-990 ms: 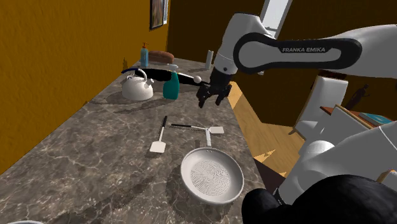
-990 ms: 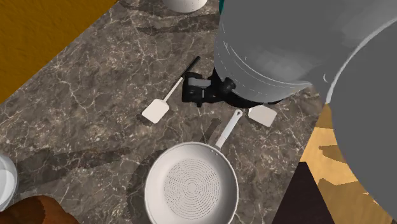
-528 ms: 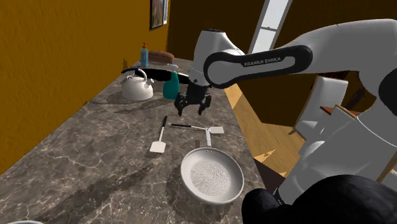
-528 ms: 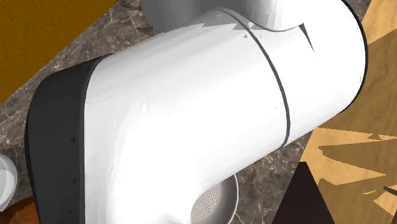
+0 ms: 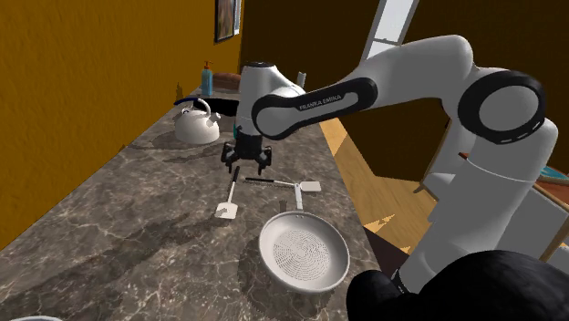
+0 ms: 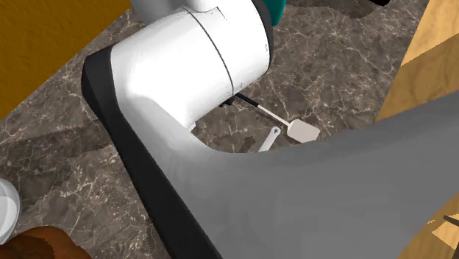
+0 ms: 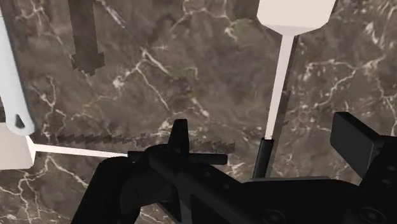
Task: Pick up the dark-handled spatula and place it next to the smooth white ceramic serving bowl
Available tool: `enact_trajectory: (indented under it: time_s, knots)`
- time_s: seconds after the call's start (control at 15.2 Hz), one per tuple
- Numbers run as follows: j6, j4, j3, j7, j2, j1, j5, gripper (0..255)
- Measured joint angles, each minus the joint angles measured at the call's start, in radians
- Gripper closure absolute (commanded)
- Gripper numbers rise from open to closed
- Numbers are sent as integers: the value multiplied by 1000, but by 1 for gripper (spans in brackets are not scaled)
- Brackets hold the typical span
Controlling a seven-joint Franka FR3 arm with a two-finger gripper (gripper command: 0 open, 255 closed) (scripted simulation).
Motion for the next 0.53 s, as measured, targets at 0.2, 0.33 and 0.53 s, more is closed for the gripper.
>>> enact_trajectory:
  time_s: [0.2,0.33,0.53]
  knots:
    - [-4,103,-16,116,129,22,-54,0]
    - [-1,144,-25,168,187,37,-76,0]
    - [24,145,-33,186,217,42,-90,0]
